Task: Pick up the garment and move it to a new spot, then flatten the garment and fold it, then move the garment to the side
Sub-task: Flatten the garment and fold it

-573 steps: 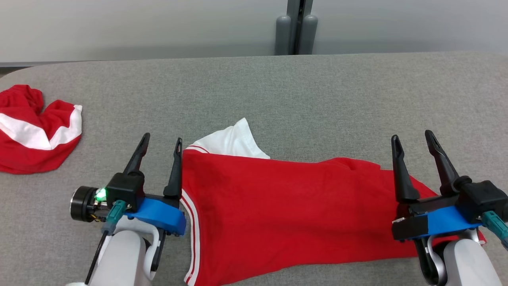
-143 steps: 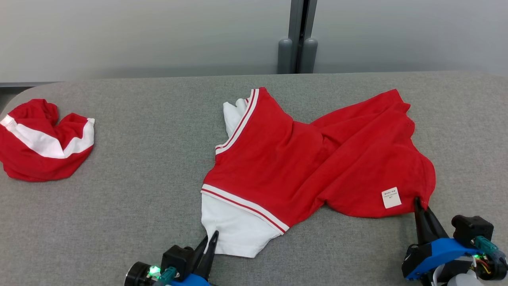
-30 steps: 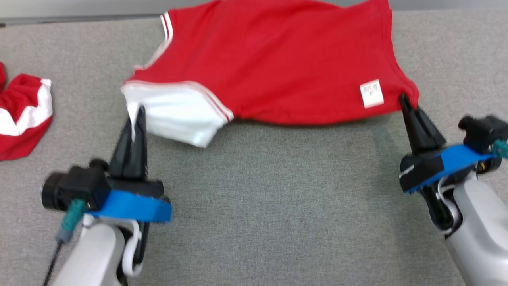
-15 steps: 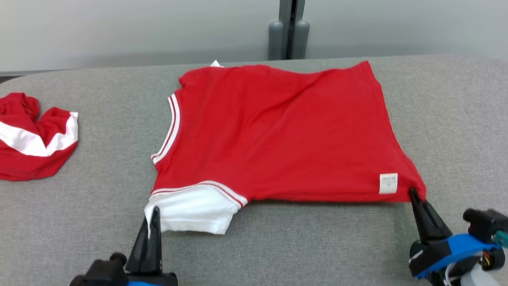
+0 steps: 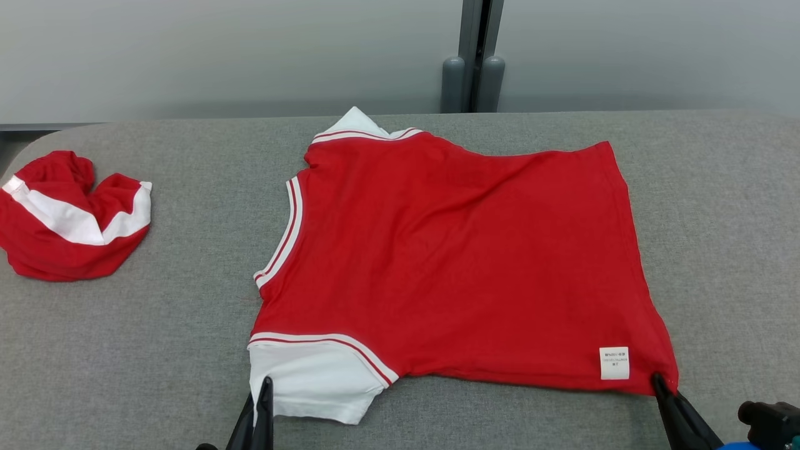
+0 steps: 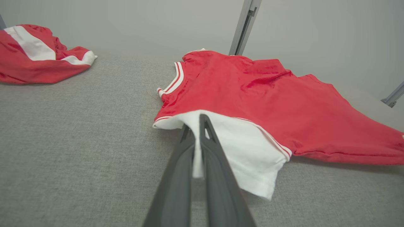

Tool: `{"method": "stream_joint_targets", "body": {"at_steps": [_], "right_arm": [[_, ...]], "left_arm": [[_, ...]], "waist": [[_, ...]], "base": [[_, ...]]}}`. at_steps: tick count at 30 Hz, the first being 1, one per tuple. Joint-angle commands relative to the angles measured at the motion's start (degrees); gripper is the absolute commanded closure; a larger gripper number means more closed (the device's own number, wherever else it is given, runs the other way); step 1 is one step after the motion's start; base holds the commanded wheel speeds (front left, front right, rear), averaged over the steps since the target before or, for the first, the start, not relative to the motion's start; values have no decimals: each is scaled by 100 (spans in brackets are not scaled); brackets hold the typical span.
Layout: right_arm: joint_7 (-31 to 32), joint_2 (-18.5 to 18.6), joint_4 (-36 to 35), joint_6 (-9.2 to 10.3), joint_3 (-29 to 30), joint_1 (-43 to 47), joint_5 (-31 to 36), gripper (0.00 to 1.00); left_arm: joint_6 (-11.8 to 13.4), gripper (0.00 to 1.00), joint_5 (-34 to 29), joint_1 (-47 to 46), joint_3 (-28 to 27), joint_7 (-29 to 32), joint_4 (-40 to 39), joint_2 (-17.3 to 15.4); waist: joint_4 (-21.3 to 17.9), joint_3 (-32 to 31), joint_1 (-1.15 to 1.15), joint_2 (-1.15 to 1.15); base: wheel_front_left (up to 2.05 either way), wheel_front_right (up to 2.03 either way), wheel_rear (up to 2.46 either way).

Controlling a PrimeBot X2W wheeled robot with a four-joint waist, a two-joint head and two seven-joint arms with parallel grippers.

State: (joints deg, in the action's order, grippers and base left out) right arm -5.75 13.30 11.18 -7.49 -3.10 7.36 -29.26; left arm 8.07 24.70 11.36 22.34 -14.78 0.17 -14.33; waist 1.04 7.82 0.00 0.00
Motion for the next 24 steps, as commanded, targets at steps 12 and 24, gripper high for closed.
{"method": "stream_joint_targets", "body": {"at_steps": [12, 24], "right_arm": [[401, 23, -171, -1, 110, -261, 204, 100], [539, 127, 51, -1, -174, -1090, 26, 100]], "left_arm": [[-193, 100, -104, -515, 104, 59, 246, -145], [-440, 100, -186, -1410, 96, 215, 535, -320]], "waist": [[-62, 76, 0, 0], [-183, 307, 0, 0]], "base": [[0, 0, 0], [0, 0, 0]]}}
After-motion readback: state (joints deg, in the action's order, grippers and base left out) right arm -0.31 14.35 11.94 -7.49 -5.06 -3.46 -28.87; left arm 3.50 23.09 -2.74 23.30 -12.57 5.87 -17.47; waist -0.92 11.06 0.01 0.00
